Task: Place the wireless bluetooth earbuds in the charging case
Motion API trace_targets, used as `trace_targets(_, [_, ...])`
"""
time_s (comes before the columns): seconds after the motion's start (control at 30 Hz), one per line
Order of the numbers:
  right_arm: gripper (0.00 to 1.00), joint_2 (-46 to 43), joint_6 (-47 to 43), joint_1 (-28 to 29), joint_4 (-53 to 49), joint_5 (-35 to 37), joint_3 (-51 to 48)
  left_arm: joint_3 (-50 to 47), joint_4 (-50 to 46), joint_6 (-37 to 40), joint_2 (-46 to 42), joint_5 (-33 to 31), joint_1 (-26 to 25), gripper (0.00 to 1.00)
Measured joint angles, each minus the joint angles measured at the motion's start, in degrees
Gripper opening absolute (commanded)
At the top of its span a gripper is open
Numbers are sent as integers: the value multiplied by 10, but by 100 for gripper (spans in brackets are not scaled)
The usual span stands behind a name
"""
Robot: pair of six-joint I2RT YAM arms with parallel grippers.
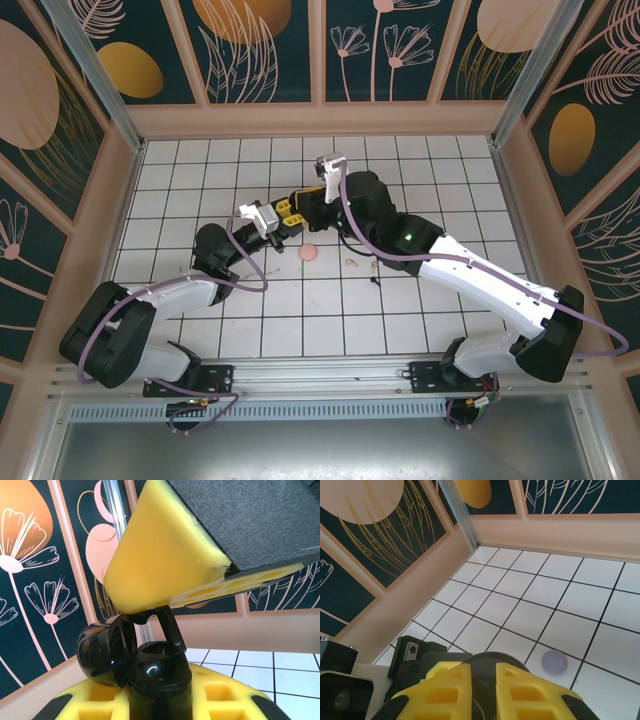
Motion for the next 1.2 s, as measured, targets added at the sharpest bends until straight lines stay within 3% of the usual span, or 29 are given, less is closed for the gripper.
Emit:
trace_targets(0.8, [13, 7, -10, 0, 26, 2, -14, 4, -16, -21, 0, -2, 1, 0])
trace_targets(1.2, [12, -8, -74, 10, 56, 3, -70, 5, -46, -28, 0, 13, 0, 0])
